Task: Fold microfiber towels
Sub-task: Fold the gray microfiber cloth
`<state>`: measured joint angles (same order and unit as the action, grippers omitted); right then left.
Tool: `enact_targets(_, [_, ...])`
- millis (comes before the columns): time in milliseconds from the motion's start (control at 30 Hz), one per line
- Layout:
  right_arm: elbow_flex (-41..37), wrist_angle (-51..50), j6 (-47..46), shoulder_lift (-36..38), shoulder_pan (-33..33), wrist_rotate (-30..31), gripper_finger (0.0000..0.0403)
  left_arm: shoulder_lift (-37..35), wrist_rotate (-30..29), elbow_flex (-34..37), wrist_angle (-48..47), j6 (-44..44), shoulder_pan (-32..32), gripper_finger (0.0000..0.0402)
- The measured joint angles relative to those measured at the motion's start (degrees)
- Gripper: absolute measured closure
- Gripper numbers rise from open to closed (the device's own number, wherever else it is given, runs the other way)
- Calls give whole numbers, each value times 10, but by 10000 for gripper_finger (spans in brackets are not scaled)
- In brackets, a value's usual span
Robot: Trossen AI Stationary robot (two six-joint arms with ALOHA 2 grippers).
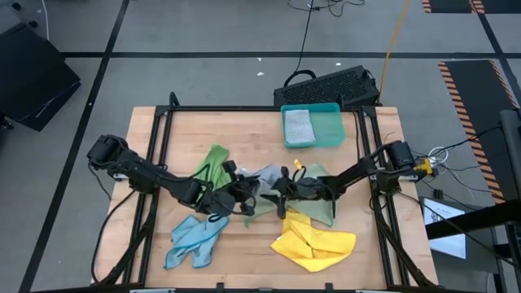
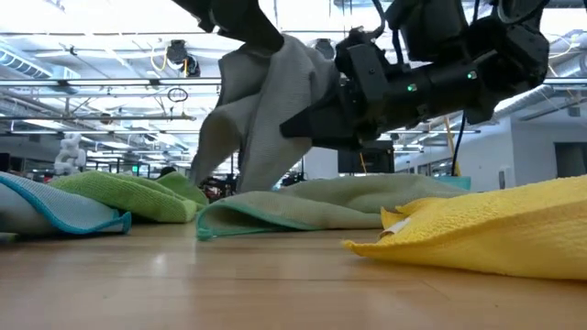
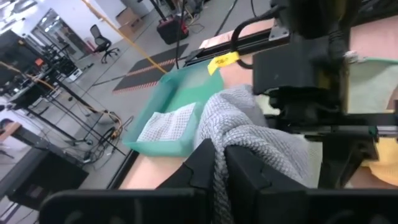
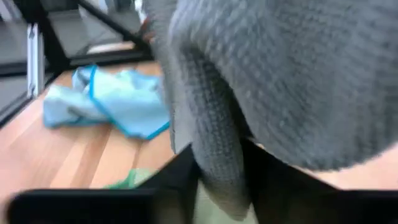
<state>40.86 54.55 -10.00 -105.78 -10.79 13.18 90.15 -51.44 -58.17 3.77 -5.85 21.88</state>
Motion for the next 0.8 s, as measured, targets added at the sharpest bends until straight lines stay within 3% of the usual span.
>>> enact_targets(67, [0,-39,0,19,-11,-2,361,0,-9,0,-17,23,6,364])
enact_targets(133, [0,-98,-2,52,-23,-6,391,0,-10,0,-44,57,12,367])
enact_targets(267, [0,-220,-27,135,-47,4,383,0,1,0,-106,144,24,377])
enact_targets(500, [0,-328,-42,252,-60,1,396,7,54,0,-136,293,40,380])
enact_targets(600, [0,-361,-26,295,-56,2,398,25,65,1,-144,321,45,349])
enact_targets(800, [-1,-395,-19,323,-55,5,391,66,70,1,-134,343,65,246])
